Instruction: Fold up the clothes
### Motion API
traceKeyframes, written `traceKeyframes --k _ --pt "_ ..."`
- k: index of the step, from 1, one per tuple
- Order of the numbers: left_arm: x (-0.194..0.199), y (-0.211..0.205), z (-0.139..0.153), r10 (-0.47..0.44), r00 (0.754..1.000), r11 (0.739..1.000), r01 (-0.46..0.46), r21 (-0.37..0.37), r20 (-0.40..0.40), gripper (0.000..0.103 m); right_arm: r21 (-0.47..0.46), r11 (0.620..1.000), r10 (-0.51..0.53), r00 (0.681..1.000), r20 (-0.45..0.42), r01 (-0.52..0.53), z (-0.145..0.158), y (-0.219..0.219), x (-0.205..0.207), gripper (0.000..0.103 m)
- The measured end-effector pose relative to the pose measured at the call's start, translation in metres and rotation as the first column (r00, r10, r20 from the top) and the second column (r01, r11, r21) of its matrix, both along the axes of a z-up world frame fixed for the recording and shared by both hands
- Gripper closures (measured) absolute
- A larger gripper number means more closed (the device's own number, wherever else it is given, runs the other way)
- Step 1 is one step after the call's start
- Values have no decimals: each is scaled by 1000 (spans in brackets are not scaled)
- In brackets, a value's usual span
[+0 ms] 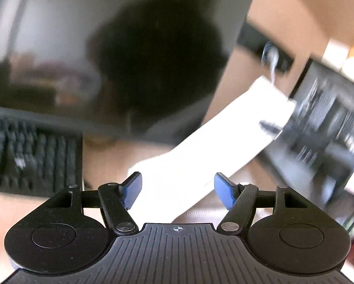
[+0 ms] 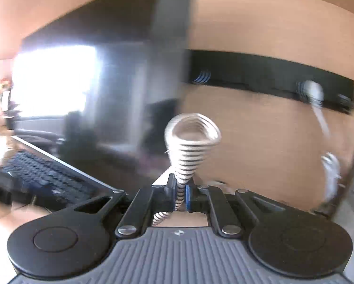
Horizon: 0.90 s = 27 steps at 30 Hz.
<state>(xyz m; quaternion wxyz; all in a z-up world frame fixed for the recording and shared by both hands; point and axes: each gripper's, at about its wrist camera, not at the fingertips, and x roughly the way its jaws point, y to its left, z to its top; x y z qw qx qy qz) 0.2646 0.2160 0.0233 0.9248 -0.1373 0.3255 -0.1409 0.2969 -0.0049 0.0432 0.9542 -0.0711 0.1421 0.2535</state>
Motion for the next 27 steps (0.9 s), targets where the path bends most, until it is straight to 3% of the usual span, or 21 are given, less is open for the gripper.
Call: traceKeyframes --k 6,10,12,16,20,22,23,24,25,27 --pt "25 -39 -48 -40 991 994 52 96 -128 24 -61 993 -114 975 -193 104 -58 -53 28 93" --pt "31 -49 -59 -40 984 983 69 168 -175 21 -96 982 -186 906 -379 162 -100 -93 34 81" --pt "34 -50 -59 -39 982 984 70 163 -184 19 -95 975 -221 889 -401 199 -103 -109 29 75" --pt "35 -46 -47 -76 985 993 89 81 -154 12 -53 963 -265 885 -383 265 -90 -128 24 46" --pt "48 -69 -46 -120 984 991 126 38 -133 8 -23 965 -252 907 -338 260 -82 -113 44 45" --pt "55 -83 -52 -134 982 989 141 45 -131 8 -32 975 -218 909 -356 221 -87 -98 56 45" --pt "59 -85 -54 -125 983 990 132 43 -134 8 -45 979 -199 905 -376 197 -92 -90 63 46" --pt "63 -87 -56 -117 984 992 123 41 -138 8 -57 983 -181 900 -396 173 -98 -82 70 68" --pt "67 -88 -59 -108 984 993 115 38 -141 8 -68 987 -163 895 -415 148 -103 -74 78 98" --pt "72 -84 -59 -87 988 996 90 17 -130 8 -58 992 -129 926 -356 116 -91 -68 73 99"
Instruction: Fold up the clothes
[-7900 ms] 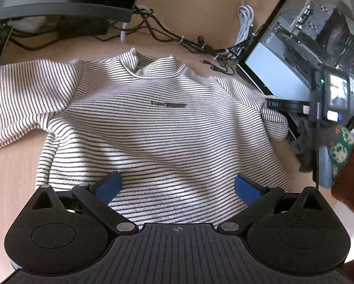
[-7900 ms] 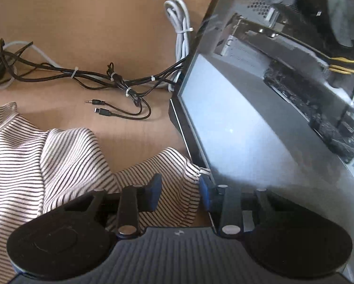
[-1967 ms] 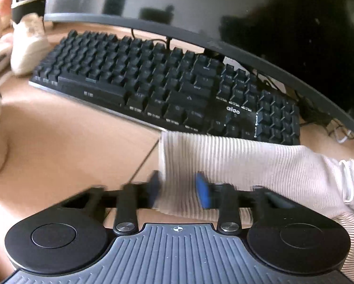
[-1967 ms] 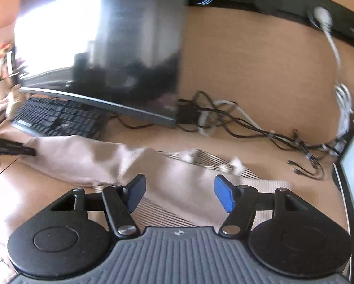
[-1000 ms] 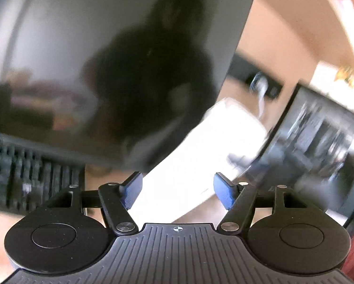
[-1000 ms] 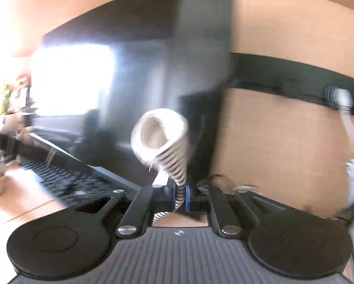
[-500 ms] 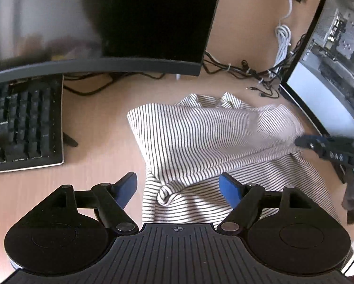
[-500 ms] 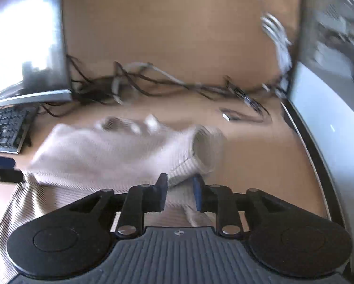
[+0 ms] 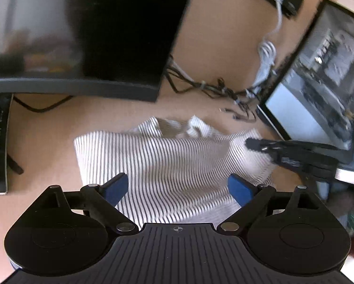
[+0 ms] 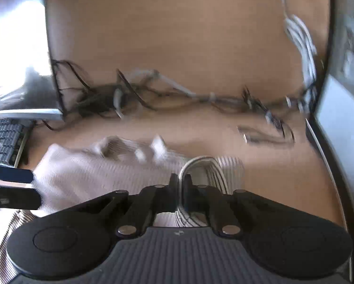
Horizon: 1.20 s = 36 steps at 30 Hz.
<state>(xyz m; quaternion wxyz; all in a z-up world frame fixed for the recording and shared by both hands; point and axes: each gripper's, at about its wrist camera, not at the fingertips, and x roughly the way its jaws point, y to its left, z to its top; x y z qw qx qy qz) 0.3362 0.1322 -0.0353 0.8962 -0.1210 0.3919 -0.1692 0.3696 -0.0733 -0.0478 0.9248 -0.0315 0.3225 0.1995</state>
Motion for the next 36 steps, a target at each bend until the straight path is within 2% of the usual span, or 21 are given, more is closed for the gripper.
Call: traceKeyframes --k 2,4,6,8,11,12,14,15,17,19,20,21,22,24,26,28,30,32,36 --pt "4 6 -1 17 1000 1000 -17 -23 12 7 0 1000 17 997 82 -17 14 -1 -8 99" --pt "12 9 -8 35 999 999 -35 -9 3 6 -17 1000 12 990 137 -9 25 -3 -11 99" --pt "19 11 -20 64 998 998 -63 23 -24 6 -35 999 -11 995 94 14 12 -12 -5 99" --pt "26 14 -32 86 995 995 -83 46 -57 6 -72 996 -46 999 -6 46 -16 -21 4 99" --pt "23 19 -34 82 995 994 -78 75 -52 6 -54 996 -66 997 -41 64 -35 -32 -3 98" --pt "22 20 -32 85 995 994 -81 74 -55 6 -54 997 -66 997 -44 64 -33 -33 -3 97" --pt "21 22 -28 102 993 993 -97 72 -61 5 -60 996 -73 996 -50 70 -28 -34 -3 87" --pt "18 23 -22 111 992 992 -107 59 -55 5 -69 994 -89 995 -38 87 -24 -35 -3 75" --pt "13 20 -10 87 996 996 -87 8 -24 5 -66 992 -107 994 -5 107 -12 -37 -7 72" --pt "8 16 -3 53 999 998 -53 -30 -2 3 -12 996 -83 996 33 83 3 -40 -19 68" --pt "7 12 -4 37 999 999 -37 -33 -3 2 22 998 -62 997 40 61 8 -40 -24 65" --pt "8 10 -8 29 1000 999 -29 -26 -12 2 56 998 -41 998 47 38 12 -40 -29 57" --pt "10 8 -17 35 999 999 -35 -8 -39 2 84 996 -18 999 26 16 12 -38 -32 54" --pt "14 5 -32 50 996 999 -49 16 -70 1 97 995 7 999 -50 -3 -2 -31 -27 54" --pt "12 0 -34 40 998 999 -39 39 -46 0 54 998 -19 990 -139 27 -27 -27 -18 55" --pt "10 0 -28 45 997 998 -42 37 -56 0 65 998 -16 990 -137 26 -31 -30 -17 56" --pt "6 8 -22 72 996 997 -71 13 -51 0 52 999 -7 990 -140 15 -21 -31 -14 56" --pt "4 18 -15 110 993 994 -110 6 -34 0 33 999 -4 995 -99 8 -7 -35 -12 56" --pt "1 38 -14 194 979 981 -193 18 -61 0 17 1000 10 999 -53 -9 14 -36 10 54"
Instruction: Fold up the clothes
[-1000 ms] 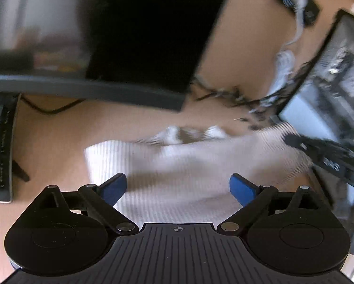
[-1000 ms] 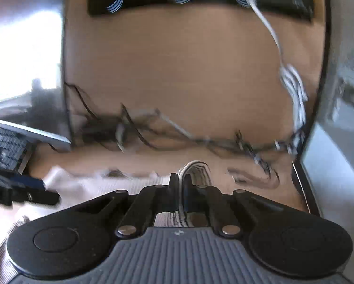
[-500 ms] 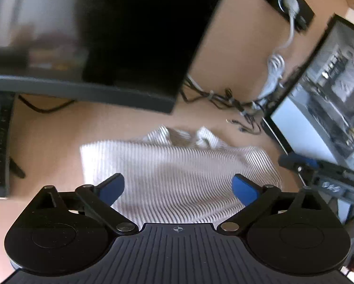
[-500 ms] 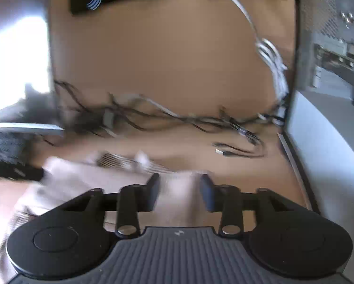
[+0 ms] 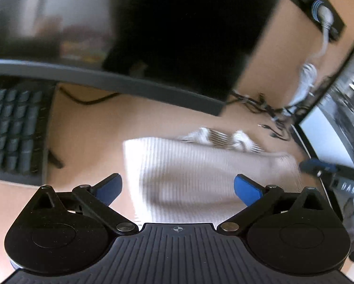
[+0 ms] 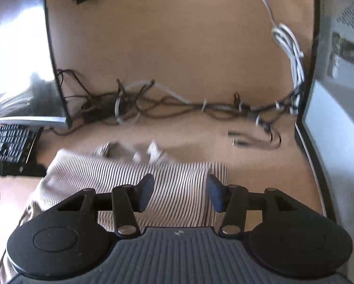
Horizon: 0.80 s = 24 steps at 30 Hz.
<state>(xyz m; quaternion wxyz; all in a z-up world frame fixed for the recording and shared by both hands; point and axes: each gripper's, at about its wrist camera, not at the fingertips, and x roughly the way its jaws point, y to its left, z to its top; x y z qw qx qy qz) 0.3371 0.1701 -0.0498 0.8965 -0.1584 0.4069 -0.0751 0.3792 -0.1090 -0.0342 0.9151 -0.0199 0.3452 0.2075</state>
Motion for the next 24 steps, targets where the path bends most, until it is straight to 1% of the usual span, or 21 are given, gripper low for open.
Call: traceKeyframes --k 2,4,6,8,9,11,12,13,14,15,16,19,20,22,24 --pt "-3 5 0 27 1000 1000 -27 -11 -14 0 -9 1000 25 999 27 -25 8 12 16 54" --pt "-8 3 2 40 999 999 -40 -22 -15 0 1 998 58 998 12 -58 5 32 37 54" --pt "-18 1 6 44 999 998 -45 -37 -16 0 11 998 66 997 -28 -65 -7 48 57 55" --pt "-32 0 13 51 999 998 -52 -45 -12 0 -2 998 66 997 -47 -66 -22 63 74 57" --pt "-38 1 17 57 998 997 -58 -46 -11 0 -17 998 67 997 -47 -67 -29 69 79 61" --pt "-53 6 22 80 997 995 -80 -56 -13 0 -43 996 71 996 -57 -74 -43 79 90 64" --pt "-58 8 23 94 995 994 -95 -62 -19 0 -50 995 77 995 -70 -81 -49 81 94 69" --pt "-63 13 23 111 993 991 -113 -67 -27 0 -55 994 84 993 -85 -89 -54 82 96 76" --pt "-68 17 22 129 991 989 -131 -73 -36 0 -57 994 90 993 -74 -95 -57 82 95 79" --pt "-72 23 20 145 988 986 -149 -78 -47 0 -56 993 102 992 -72 -106 -57 82 95 86" --pt "-77 29 19 162 985 983 -167 -83 -58 0 -52 992 114 992 -59 -117 -51 80 91 97" --pt "-83 50 18 201 976 970 -210 -125 -86 0 -41 988 151 988 -19 -152 -34 76 78 98" --pt "-84 57 20 211 973 964 -222 -147 -88 0 -30 986 166 986 7 -166 -21 71 65 98" --pt "-83 72 27 229 970 952 -240 -192 -77 0 24 980 194 980 49 -196 11 55 31 98" --pt "-81 82 37 233 971 947 -238 -217 -52 0 54 972 224 971 84 -228 38 39 -10 98"
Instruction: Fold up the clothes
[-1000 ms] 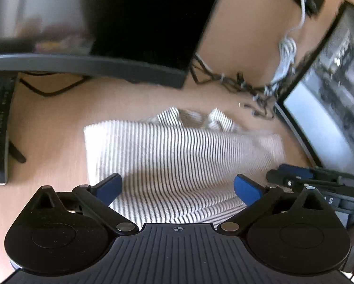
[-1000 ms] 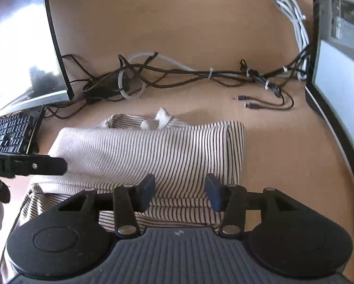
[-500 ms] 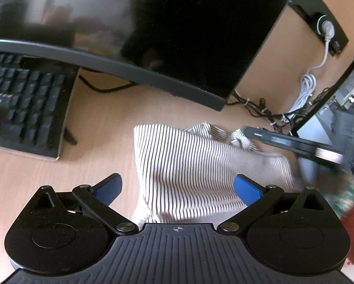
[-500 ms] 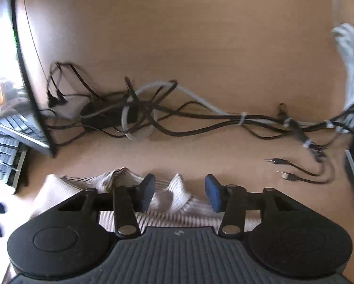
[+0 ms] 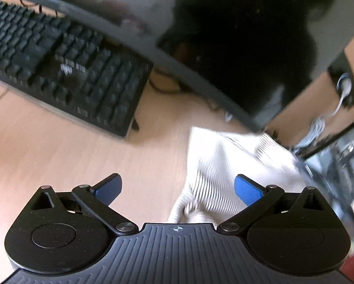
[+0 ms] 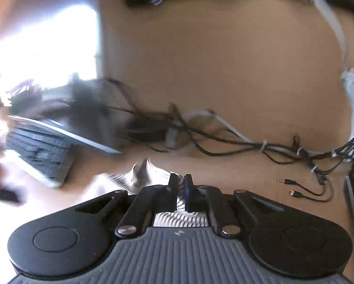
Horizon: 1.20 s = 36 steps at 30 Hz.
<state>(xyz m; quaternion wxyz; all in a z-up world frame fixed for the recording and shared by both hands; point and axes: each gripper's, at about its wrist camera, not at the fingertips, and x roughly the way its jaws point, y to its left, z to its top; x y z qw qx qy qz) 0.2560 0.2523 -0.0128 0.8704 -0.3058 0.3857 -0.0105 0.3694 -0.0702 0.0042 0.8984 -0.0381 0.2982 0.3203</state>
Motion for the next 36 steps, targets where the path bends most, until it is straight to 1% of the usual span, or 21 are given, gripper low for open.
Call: traceKeyframes --k 3,8,11,13,14,16,17,19,22,23,24,26,27,28,29,30,31,32,33,34,36 --pt "8 9 14 -26 999 1000 27 -13 47 0 3 1000 28 1000 -7 -28 16 -18 -61 98" --pt "25 -4 30 -136 988 990 138 -13 78 0 -81 996 33 994 -100 -42 -12 -24 -135 98" --pt "30 -24 28 -260 964 965 260 13 50 0 -142 988 32 990 -139 -51 -23 -24 -160 98" --pt "27 -36 23 -341 940 937 340 76 5 0 -171 984 22 987 -161 -50 -26 -29 -172 95" --pt "25 -43 19 -381 924 918 381 114 -24 0 -162 986 9 986 -169 -37 -23 -36 -173 90" --pt "16 -51 5 -429 898 881 440 175 -98 0 -123 992 -55 981 -184 32 -13 -54 -173 55" --pt "12 -52 -1 -440 889 870 457 185 -130 0 -97 992 -102 976 -190 85 -7 -66 -173 50" --pt "3 -49 -13 -450 876 865 476 160 -174 0 -59 984 -179 962 -207 170 -1 -87 -171 46" --pt "-9 -38 -22 -466 874 884 465 -41 -135 0 -27 958 -283 928 -241 285 -2 -113 -163 35" --pt "-12 -34 -25 -463 879 885 451 -119 -113 0 -29 953 -298 919 -257 301 -7 -116 -157 35" --pt "-13 -35 -27 -457 884 885 440 -150 -104 0 -30 948 -312 910 -272 316 -12 -120 -151 35" --pt "-12 -44 -29 -442 891 892 424 -154 -102 0 -24 948 -308 895 -323 317 -27 -115 -137 35" --pt "-11 -48 -30 -438 893 893 421 -158 -101 5 -21 948 -305 887 -348 318 -34 -113 -129 35" --pt "-9 -53 -32 -434 895 894 415 -170 -99 21 -23 954 -289 891 -351 300 -39 -108 -127 35" --pt "-4 -54 -32 -428 898 894 406 -189 -101 32 -25 959 -272 895 -354 282 -44 -103 -125 35" --pt "1 -55 -34 -414 904 899 388 -201 -107 46 -27 964 -255 899 -357 263 -49 -98 -123 39" --pt "5 -56 -35 -399 910 904 370 -214 -114 49 -44 970 -239 912 -334 238 -51 -92 -120 56" --pt "11 -57 -37 -388 915 909 360 -210 -113 52 -63 975 -222 925 -309 213 -52 -85 -118 64" --pt "18 -59 -38 -378 919 914 351 -206 -112 63 -71 979 -206 932 -298 193 -54 -80 -112 75" --pt "29 -60 -38 -367 924 920 344 -187 -108 66 -73 981 -193 939 -284 179 -55 -76 -102 81" --pt "53 -60 -34 -346 935 933 333 -136 -83 69 -77 985 -171 956 -239 157 -55 -67 -77 84"
